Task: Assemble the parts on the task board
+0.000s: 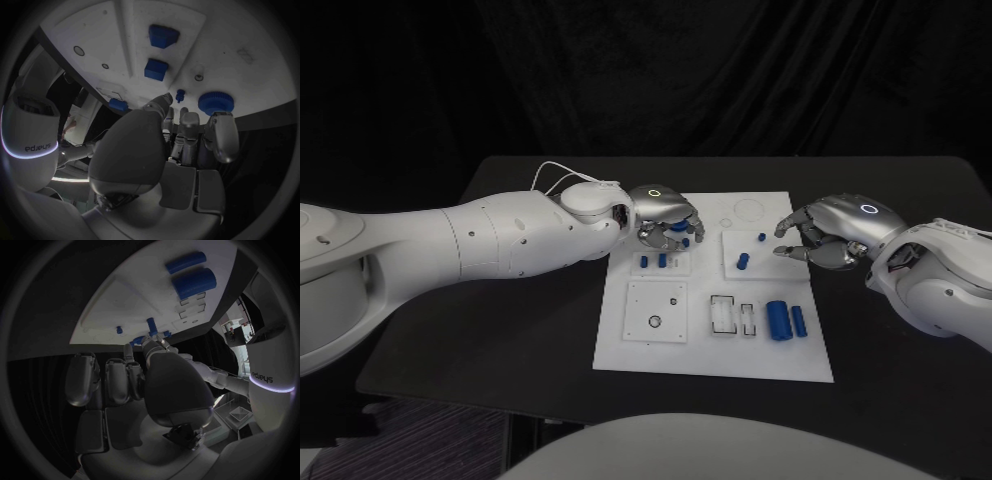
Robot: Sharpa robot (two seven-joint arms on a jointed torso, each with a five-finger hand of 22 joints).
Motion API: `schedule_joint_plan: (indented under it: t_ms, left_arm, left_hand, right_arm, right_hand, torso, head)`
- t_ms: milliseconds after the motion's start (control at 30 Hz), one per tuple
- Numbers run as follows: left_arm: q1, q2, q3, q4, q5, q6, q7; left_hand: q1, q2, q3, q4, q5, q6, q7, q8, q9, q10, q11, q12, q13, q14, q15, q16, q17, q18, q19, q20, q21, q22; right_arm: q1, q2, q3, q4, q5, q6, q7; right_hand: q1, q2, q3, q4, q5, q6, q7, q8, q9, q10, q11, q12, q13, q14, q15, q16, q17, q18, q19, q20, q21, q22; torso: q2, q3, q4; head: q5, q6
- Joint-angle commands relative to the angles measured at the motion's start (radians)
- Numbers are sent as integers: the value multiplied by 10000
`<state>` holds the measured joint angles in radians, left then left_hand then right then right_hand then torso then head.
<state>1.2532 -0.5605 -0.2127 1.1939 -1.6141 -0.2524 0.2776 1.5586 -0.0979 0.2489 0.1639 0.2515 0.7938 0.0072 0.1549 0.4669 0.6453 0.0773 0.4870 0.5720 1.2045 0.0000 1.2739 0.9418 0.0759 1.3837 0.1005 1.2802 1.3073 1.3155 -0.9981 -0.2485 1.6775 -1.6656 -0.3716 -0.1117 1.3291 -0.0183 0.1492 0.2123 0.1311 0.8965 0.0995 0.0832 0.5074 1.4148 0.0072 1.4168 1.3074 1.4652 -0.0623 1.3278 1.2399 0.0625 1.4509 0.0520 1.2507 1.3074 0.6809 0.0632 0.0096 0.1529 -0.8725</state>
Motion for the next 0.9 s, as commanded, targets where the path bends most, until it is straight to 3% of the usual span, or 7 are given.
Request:
schedule_joint_plan:
  t_ms: [33, 333, 900]
  left_arm:
    - [-72, 50, 10, -56, -40, 260, 26]
    - [-222, 161, 10, -239, -40, 337, 34]
    - [-341, 271, 10, -459, -40, -72, 231]
  left_hand:
    - [-42, 54, 51, -52, 53, 91, 25, 51, 6, 150, -5, 158, 73, -44, 23, 57, -11, -79, 70, 23, 42, 1741]
    - [-17, 109, 173, -134, 127, 165, 58, 67, 3, 258, -33, 453, 252, 5, 8, 155, 19, -99, 129, 10, 135, 1770]
    - [153, 398, 660, -388, 397, 738, 244, 243, 55, 677, -200, 851, 393, -41, -113, 202, -216, -103, 162, -70, 197, 1781]
  right_arm:
    - [-22, -12, 6, 37, 22, -121, 14]
    - [-22, -42, 7, 63, 54, -87, 9]
    - [-21, -62, 7, 71, 59, 24, -46]
  right_hand:
    - [-30, 68, 24, 10, 36, 66, 29, -34, -13, -54, 3, -65, 522, 259, 37, -40, 6, 75, -76, 2, -65, 1672]
    - [-38, 62, 19, 15, 42, 78, 29, -36, -26, -58, 3, -71, 515, 258, 36, -51, -7, 77, -77, 1, -77, 1669]
    - [-37, 64, 21, 16, 46, 89, 27, -36, -33, -63, 3, -76, 508, 258, 37, -53, -8, 78, -78, 1, -83, 1668]
  torso:
    - [2, -4, 7]
    - [0, -3, 7]
    - [3, -4, 2]
  head:
    - [-21, -1]
    - [-57, -1]
    - [-81, -1]
